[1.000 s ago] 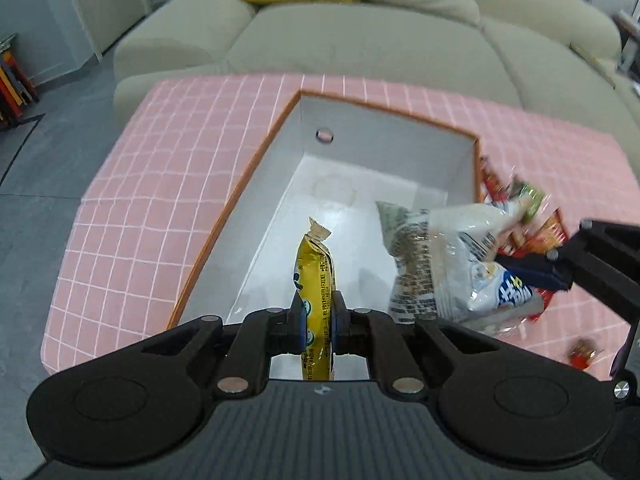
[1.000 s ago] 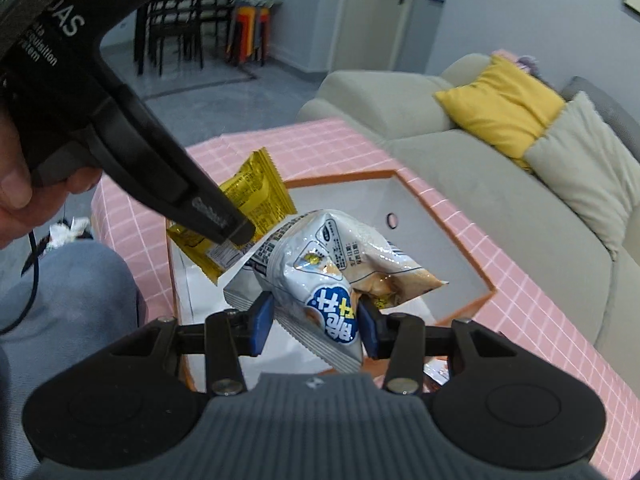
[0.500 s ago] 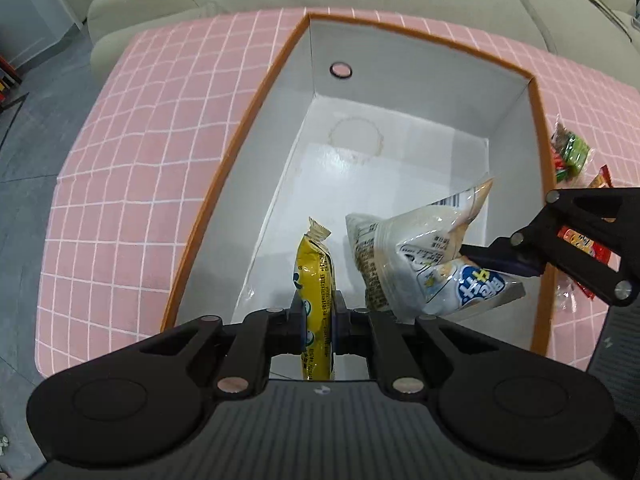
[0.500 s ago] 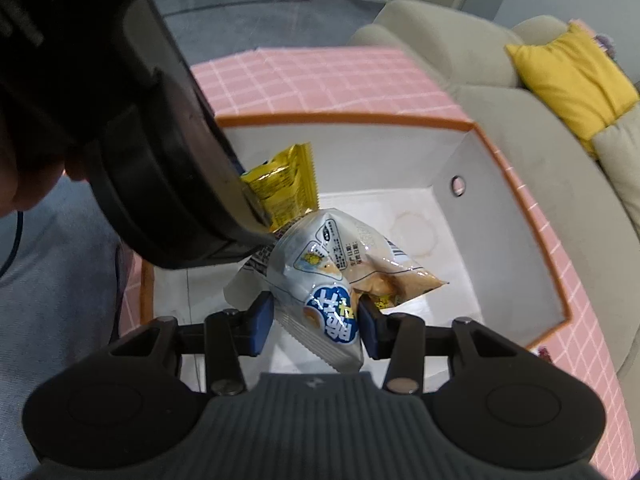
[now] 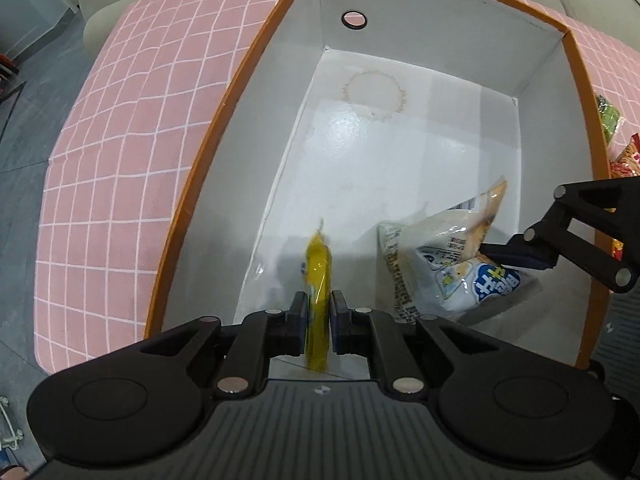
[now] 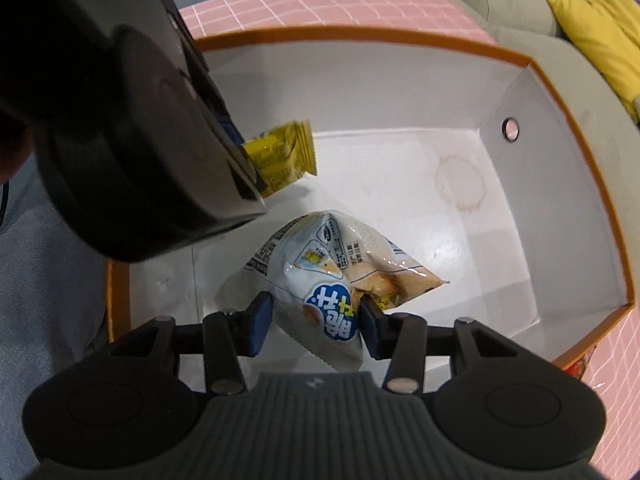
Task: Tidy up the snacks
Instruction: 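Carry both packets over the box and open both grippers to drop them, then lift both tools out of the box and move back toward the snack pile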
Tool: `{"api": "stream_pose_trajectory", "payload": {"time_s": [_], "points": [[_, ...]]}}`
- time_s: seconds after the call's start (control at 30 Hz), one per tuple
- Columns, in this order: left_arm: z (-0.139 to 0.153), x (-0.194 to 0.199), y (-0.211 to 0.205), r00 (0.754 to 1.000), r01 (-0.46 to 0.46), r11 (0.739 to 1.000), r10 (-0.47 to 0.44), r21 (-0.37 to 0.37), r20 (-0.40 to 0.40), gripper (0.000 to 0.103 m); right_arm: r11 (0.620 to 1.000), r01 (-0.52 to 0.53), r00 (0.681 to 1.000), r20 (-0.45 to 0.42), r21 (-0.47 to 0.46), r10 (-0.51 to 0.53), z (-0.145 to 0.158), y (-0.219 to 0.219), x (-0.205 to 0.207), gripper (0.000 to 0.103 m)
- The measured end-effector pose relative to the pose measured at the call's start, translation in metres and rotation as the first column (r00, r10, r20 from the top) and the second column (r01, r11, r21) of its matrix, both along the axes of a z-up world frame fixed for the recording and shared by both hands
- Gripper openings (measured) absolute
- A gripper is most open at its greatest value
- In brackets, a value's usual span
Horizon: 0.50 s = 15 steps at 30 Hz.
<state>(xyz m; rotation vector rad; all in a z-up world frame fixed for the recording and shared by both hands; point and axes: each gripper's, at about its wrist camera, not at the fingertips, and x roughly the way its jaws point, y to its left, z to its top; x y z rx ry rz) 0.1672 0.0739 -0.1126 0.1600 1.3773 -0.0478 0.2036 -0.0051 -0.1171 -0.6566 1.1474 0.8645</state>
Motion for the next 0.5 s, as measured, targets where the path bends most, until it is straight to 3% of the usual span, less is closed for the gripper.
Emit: {"api": "stream_pose_trajectory", "payload": {"time_s": [0.1,0.17,0.3,0.5], "points": [[0.003,0.000,0.000,1.000,0.003,1.000,-0.003,-0.004,0.007,0.013,1.000,0.002,1.000,0.003,-0.002,-0.002,0.002,0.000,0.002,0.048],[0.006,-0.001,0.001,1.000,0.001,1.000,-0.001,0.002,0.013,0.019,1.000,0.014,1.000,0.003,0.004,-0.014,0.005,-0.002,0.003,0.050],[0.012,-0.004,0.004,1.000,-0.023,1.000,0.023,-0.010,0.017,0.037,0.999,0.033,0.999,0.008,0.020,-0.034,0.015,-0.007,-0.004,0.070],[0.028,-0.011,0.006,0.997,-0.043,0.999,0.043,0.002,0.060,0.052,0.997,0.052,0.997,0.050,0.055,-0.055,0.033,-0.017,-0.013,0.081]]}}
